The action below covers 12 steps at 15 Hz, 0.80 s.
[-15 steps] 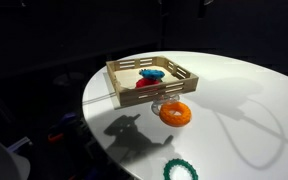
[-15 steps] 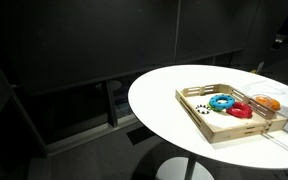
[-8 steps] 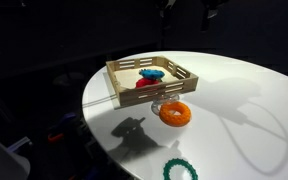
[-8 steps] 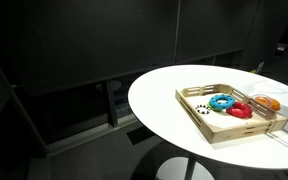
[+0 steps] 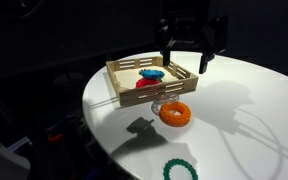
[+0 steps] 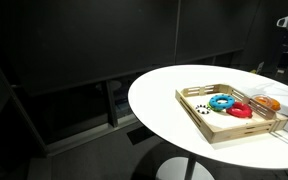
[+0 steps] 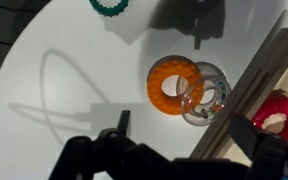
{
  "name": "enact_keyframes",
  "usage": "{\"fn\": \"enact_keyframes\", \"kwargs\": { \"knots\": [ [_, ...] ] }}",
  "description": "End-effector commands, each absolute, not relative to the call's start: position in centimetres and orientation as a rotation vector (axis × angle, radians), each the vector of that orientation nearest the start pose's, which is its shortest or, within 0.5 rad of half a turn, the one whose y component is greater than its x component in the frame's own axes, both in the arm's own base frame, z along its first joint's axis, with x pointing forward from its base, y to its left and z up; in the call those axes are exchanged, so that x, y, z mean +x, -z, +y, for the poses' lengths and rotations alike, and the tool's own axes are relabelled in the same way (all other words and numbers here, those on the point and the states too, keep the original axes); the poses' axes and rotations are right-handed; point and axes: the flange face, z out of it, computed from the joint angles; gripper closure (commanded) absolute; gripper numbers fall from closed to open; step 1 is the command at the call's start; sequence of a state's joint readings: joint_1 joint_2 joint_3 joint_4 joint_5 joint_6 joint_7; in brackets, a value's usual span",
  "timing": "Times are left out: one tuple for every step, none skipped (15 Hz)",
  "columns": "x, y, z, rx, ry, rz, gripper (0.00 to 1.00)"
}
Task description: Pick up the clear ring and put it in the tray
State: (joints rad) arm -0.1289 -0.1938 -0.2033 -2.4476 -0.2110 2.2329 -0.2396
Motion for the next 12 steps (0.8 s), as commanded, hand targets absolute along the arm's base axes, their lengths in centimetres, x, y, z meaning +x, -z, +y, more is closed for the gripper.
{"fn": "enact_keyframes", "kwargs": {
  "knots": [
    [42.9,-34.2,-15.6,-3.306,-0.094,-0.031,0.00],
    [42.9,-33.5,-15.7,-3.312,-0.102,-0.028,0.00],
    [42.9,-33.0,-15.7,-3.315,-0.117,-0.022,0.00],
    [43.1,-33.5,-15.8,-3.296,-0.100,-0.018,0.00],
    [42.9,-33.0,-15.5,-3.290,-0.128,-0.045,0.00],
    [43.0,-32.9,-15.5,-3.290,-0.129,-0.046,0.00],
    [43.0,-32.9,-15.5,-3.290,-0.129,-0.045,0.00],
    [43.0,-32.9,-15.5,-3.290,-0.128,-0.045,0.00],
    [43.1,-32.7,-15.4,-3.298,-0.126,-0.044,0.00],
    [43.2,-32.5,-15.3,-3.299,-0.115,-0.037,0.00],
    [43.4,-32.2,-15.3,-3.295,-0.106,-0.033,0.00],
    [43.5,-31.9,-15.2,-3.291,-0.098,-0.028,0.00]
  ]
}}
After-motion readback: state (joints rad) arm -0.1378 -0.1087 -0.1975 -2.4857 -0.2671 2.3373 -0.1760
